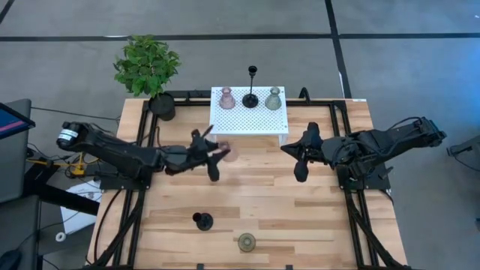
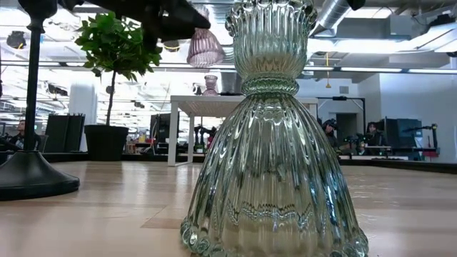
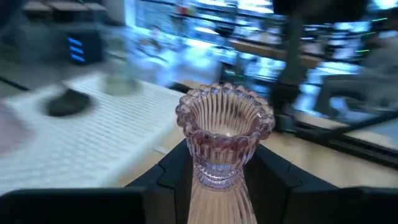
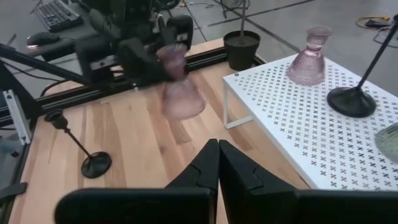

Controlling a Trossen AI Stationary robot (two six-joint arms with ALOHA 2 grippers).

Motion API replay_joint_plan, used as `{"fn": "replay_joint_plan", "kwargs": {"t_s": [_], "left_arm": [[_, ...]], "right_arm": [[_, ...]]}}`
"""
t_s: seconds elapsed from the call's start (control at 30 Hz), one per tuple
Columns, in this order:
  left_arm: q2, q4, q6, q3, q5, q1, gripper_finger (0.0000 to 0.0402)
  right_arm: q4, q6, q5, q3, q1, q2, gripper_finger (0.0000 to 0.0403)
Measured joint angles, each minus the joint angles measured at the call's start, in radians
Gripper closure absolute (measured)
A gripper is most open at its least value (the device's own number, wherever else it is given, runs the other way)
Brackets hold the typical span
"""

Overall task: Pick & Place candle stick holders
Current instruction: Put the pink candle holder on the shelf

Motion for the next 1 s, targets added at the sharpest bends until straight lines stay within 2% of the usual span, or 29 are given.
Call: {"fn": "replay_joint_plan", "kwargs": {"t_s": [0.17,0.3,0.47,0.6,0.77,1.0], "left_arm": [[-0.001,0.000,0.130,0.060,-0.124,0.026,0.0285],[0.005,-0.015,0.227,0.119,-0.138,0.070,0.0285],[0.005,-0.072,0.235,0.145,-0.139,0.158,0.0285],[0.020,-0.096,0.198,0.145,-0.093,0.235,0.0285],[0.072,-0.100,0.130,0.145,0.016,0.317,0.0285],[0.143,-0.100,0.109,0.145,0.064,0.378,0.0285]], "right_arm": [[0.000,0.000,0.002,0.000,0.000,0.000,0.0403],[0.000,0.000,0.004,0.000,0.000,0.000,0.0403],[0.000,0.000,0.003,0.000,0.000,0.000,0.0403],[0.000,0.000,0.004,0.000,0.000,0.000,0.0403],[-0.003,0.000,0.003,0.000,0.000,0.000,0.0403],[-0.015,0.000,0.003,0.000,0.000,0.000,0.0403]]}}
